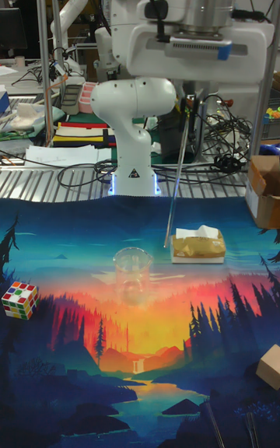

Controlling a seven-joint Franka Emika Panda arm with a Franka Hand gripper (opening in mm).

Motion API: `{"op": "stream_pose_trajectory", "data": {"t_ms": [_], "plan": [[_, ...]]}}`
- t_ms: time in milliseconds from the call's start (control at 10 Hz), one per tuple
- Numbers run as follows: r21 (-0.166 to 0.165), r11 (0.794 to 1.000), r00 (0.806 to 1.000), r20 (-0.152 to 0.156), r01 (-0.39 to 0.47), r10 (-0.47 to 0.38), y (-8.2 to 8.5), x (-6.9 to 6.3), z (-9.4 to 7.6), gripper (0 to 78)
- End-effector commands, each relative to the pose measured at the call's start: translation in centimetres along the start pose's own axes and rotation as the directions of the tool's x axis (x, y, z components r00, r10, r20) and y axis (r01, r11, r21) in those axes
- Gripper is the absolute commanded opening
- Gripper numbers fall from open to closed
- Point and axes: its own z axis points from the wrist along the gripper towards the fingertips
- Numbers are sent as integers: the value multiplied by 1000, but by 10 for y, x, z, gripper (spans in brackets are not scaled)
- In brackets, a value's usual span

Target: Shake the test tube

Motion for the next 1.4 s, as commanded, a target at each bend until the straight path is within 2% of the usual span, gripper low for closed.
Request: {"op": "stream_pose_trajectory", "data": {"t_ms": [100, 200, 300, 500, 700, 800, 900, 1200, 1400], "plan": [[9, 999, 999, 19, 34, -35, -28, -9, 6, 11], [9, 999, 999, 18, 36, -36, -29, -9, 5, 11], [10, 998, 998, 11, 56, -56, -40, -10, 3, 11], [13, 998, 998, 13, 64, -64, -42, -11, 5, 11], [14, 997, 997, 17, 72, -72, -44, -10, 11, 11], [14, 996, 996, 30, 85, -86, -50, -7, 23, 11], [14, 996, 995, 29, 90, -91, -52, -6, 27, 11], [14, 996, 996, 26, 90, -91, -50, -6, 31, 11], [13, 996, 996, 37, 84, -84, -43, -6, 45, 11]]}}
